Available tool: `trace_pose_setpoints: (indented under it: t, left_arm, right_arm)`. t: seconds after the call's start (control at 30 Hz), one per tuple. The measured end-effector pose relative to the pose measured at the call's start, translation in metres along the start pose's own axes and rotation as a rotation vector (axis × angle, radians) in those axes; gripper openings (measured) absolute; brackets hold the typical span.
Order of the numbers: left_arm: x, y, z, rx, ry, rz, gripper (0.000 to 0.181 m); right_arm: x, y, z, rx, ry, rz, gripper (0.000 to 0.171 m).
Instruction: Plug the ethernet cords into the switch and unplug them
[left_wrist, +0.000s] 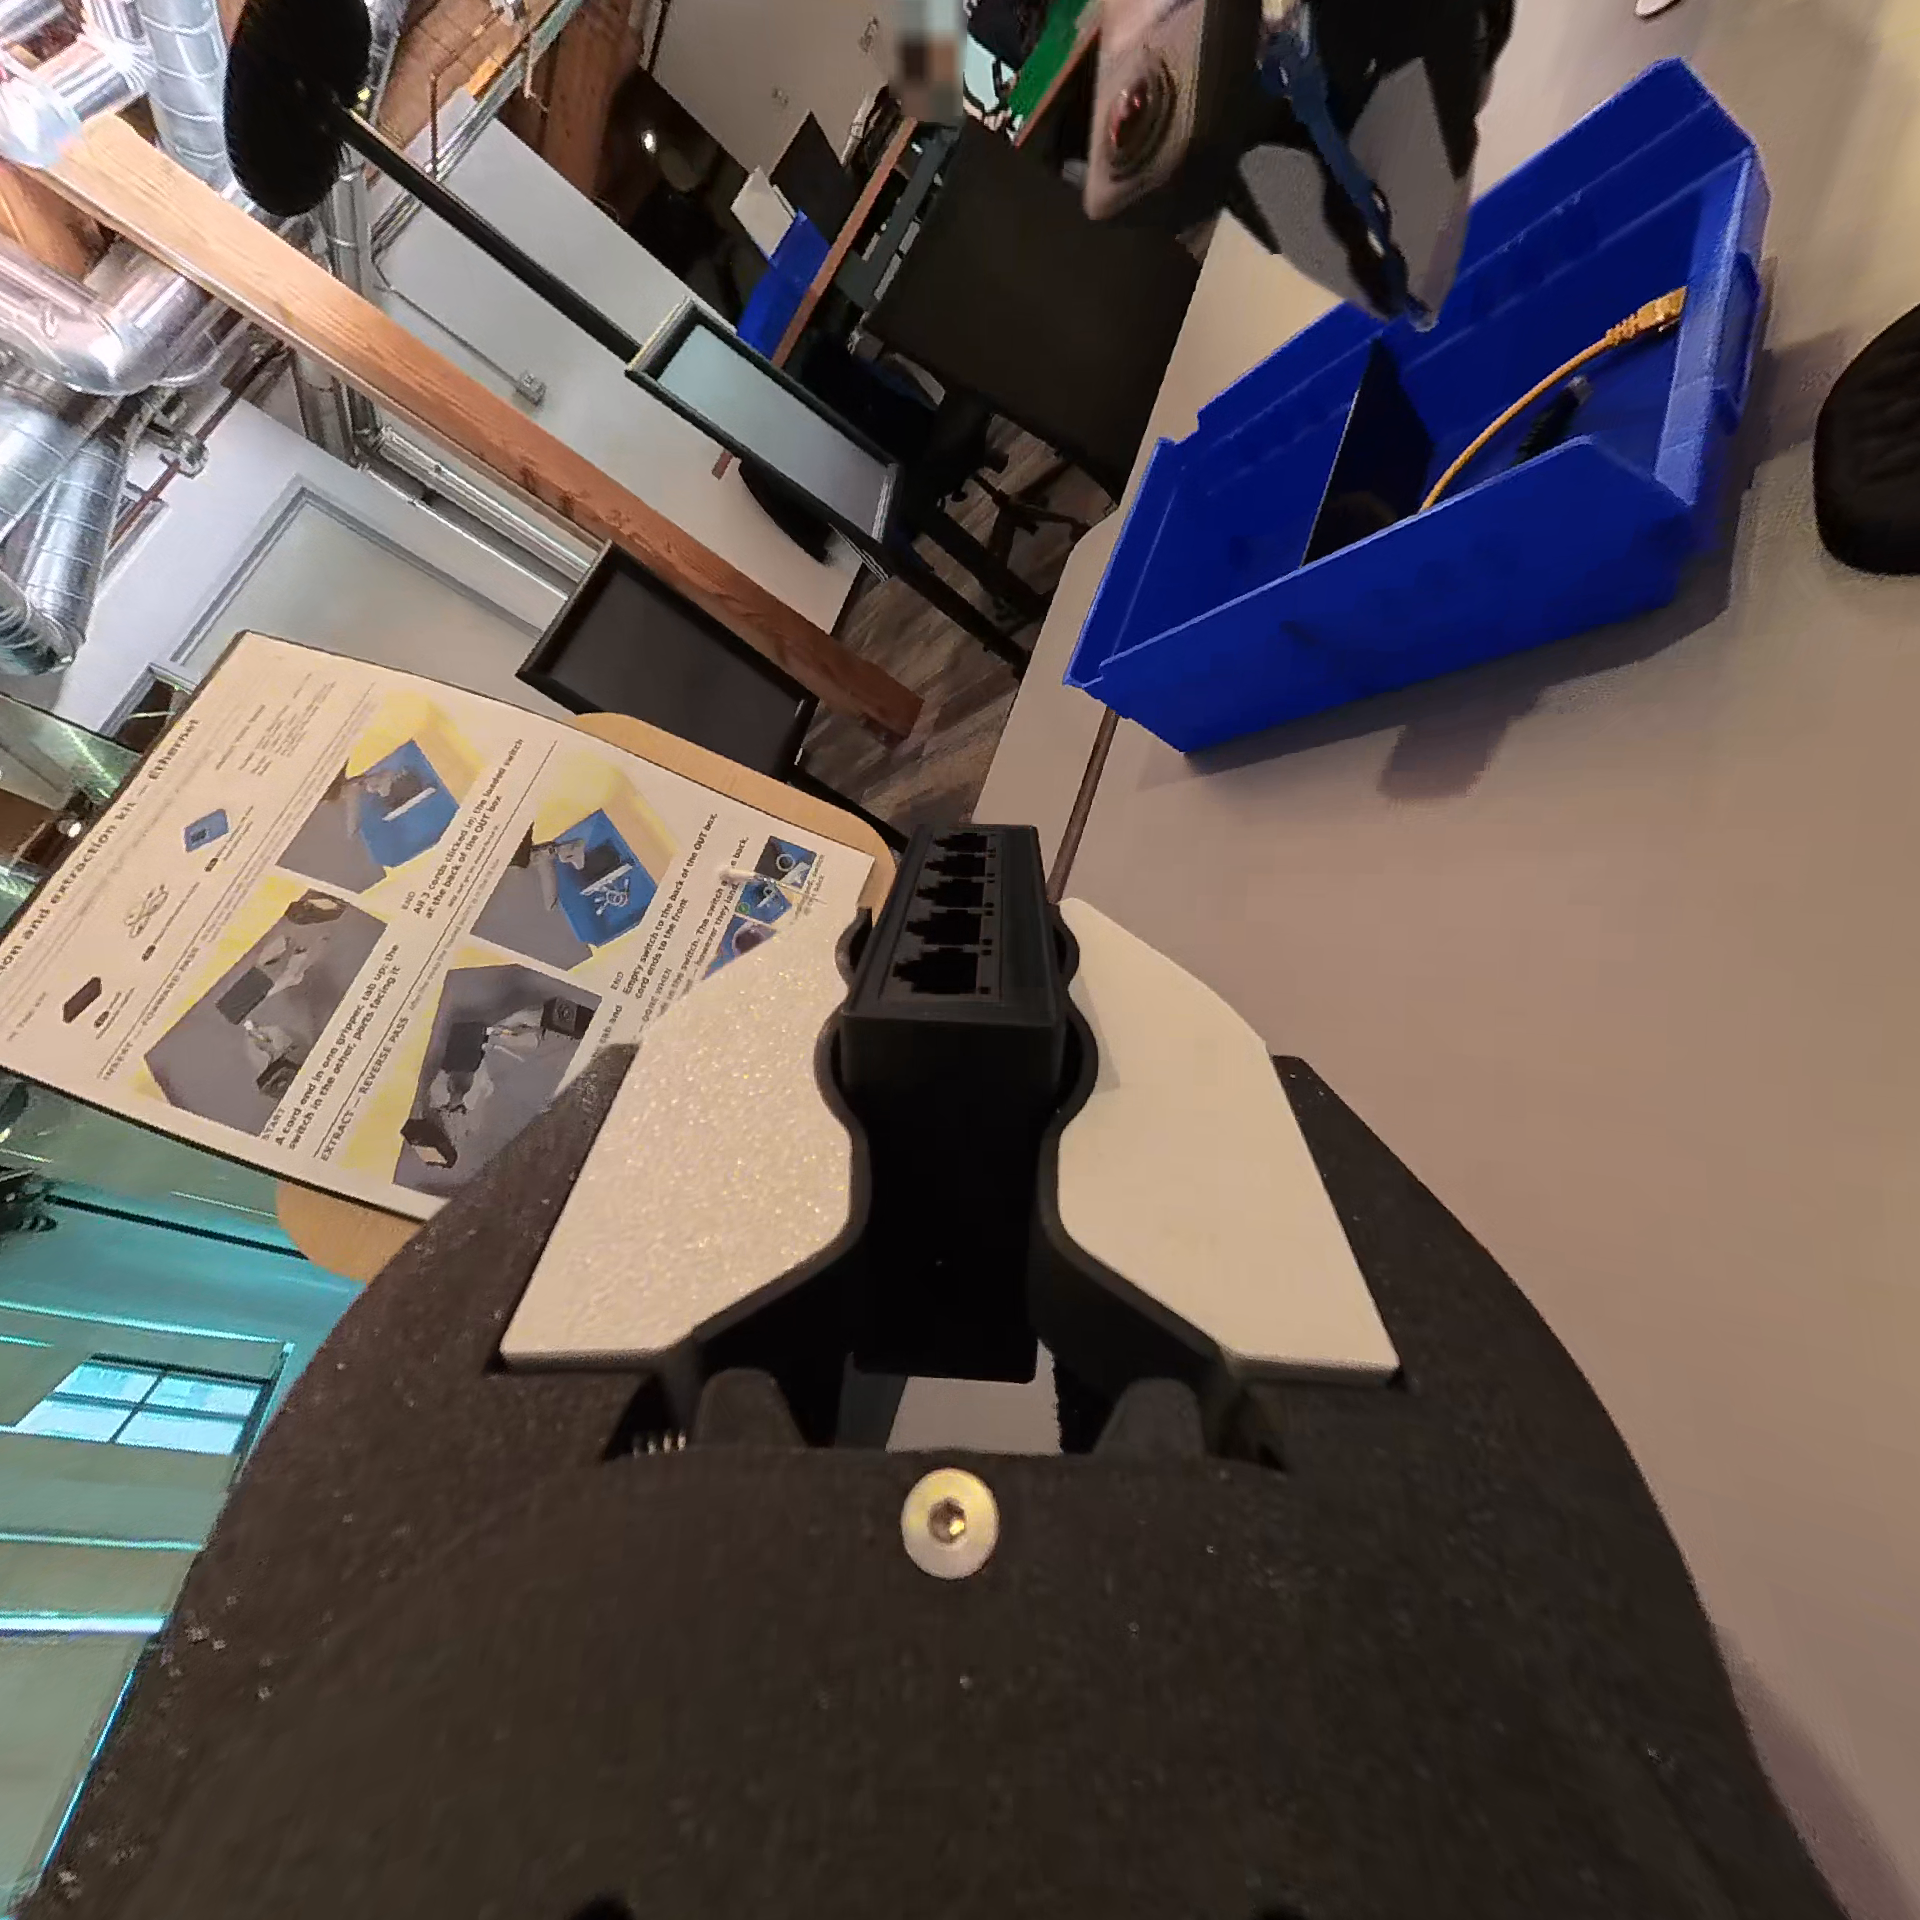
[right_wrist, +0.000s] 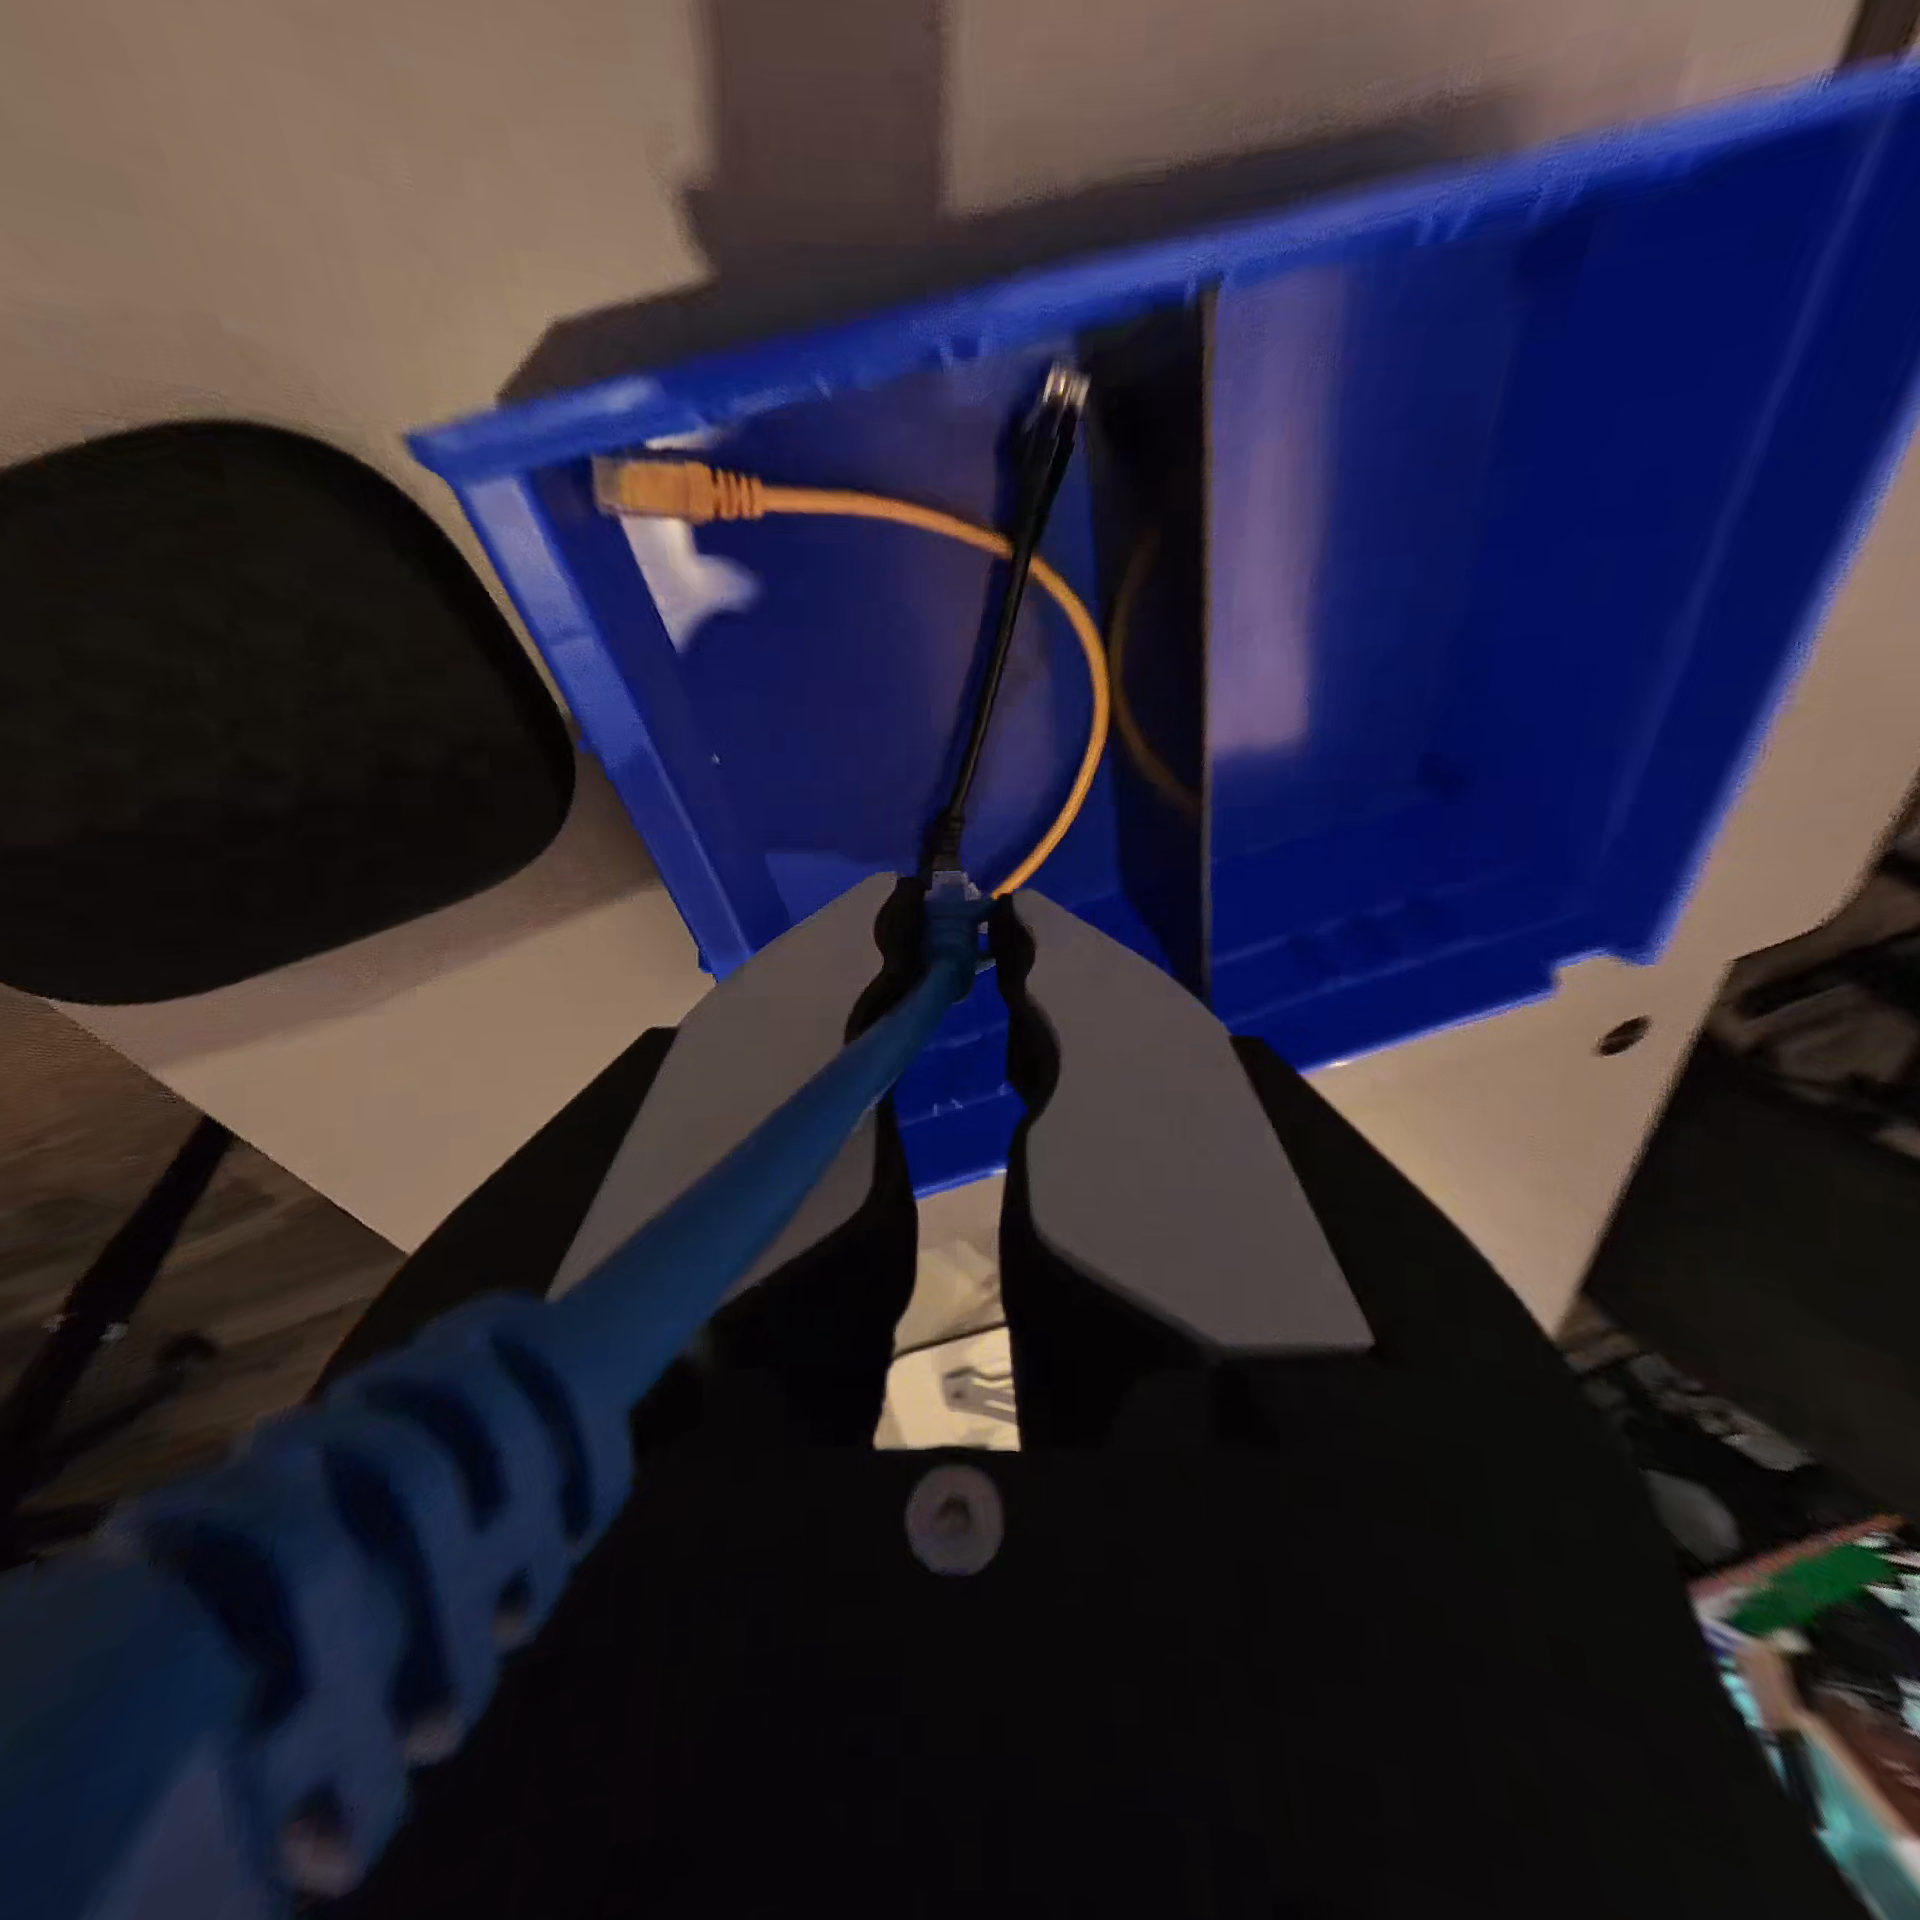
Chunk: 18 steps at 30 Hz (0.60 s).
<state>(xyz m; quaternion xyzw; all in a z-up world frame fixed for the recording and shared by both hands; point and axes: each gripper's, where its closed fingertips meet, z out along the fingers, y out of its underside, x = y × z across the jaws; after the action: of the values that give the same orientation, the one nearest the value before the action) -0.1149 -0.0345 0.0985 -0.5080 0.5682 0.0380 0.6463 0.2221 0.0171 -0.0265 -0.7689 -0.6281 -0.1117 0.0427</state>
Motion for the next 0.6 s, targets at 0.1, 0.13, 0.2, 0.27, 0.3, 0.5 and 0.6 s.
trace_pose_setpoints:
  t: [0.1, 0.13, 0.2, 0.27, 0.3, 0.5, 0.6]
  left_arm:
    - [0.000, 0.003, -0.001, -0.018, 0.004, 0.005, 0.031]
    - [0.000, 0.004, -0.001, -0.023, 0.004, 0.005, 0.031]
    - [0.001, 0.006, 0.001, -0.039, 0.015, 0.001, 0.031]
    - [0.002, 0.008, 0.003, -0.047, 0.016, 0.004, 0.031]
    - [0.003, 0.009, 0.003, -0.049, 0.018, 0.005, 0.031]
    - [0.004, 0.014, 0.008, -0.068, 0.026, 0.001, 0.031]
    - [0.005, 0.015, 0.009, -0.068, 0.028, -0.001, 0.031]
  right_arm:
    - [-0.001, 0.016, 0.034, -0.006, -0.063, 0.059, 0.013]
    - [-0.002, 0.020, 0.045, -0.023, -0.084, 0.072, 0.013]
    - [-0.001, 0.030, 0.063, -0.061, -0.102, 0.077, 0.013]
    - [-0.001, 0.037, 0.078, -0.087, -0.121, 0.081, 0.013]
    - [0.000, 0.039, 0.083, -0.093, -0.119, 0.082, 0.013]
    - [0.004, 0.049, 0.101, -0.088, -0.115, 0.100, 0.013]
    - [0.006, 0.055, 0.106, -0.103, -0.111, 0.104, 0.014]
